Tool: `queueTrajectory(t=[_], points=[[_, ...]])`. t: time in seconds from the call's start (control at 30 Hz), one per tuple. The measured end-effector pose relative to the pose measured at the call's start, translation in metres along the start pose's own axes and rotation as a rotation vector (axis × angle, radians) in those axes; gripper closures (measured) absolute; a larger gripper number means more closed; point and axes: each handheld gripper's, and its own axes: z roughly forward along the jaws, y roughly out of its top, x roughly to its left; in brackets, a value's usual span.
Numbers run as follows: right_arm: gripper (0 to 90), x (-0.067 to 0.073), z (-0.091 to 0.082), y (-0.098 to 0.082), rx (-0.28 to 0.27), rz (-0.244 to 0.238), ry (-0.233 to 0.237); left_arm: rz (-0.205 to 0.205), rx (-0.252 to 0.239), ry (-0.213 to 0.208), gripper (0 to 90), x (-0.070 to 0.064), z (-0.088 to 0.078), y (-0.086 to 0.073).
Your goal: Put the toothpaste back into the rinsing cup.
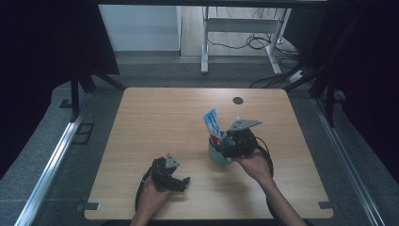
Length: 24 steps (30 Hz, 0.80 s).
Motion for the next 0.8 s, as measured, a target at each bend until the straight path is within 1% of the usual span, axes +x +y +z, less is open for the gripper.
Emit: queueTrajectory(t=[0.17,0.33,0.5,0.8], points=[[15.5,0.004,-0.004,0.000,0.012,-0.019,-0.007,0.001,0.003,0.000,0.5,0.000,0.000,0.000],[13.5,0.006,-0.007,-0.002,0.030,-0.032,-0.019,0.000,0.000,0.000,0.5,0.000,0.000,0.000],[12.5,0.004,-0.011,-0.006,0.036,-0.033,-0.028,0.000,0.001,0.000,0.5,0.000,0.000,0.000],[7.6,0.000,-0.020,-0.013,0.036,-0.030,-0.047,0.000,0.001,0.000,0.5,0.000,0.000,0.000]])
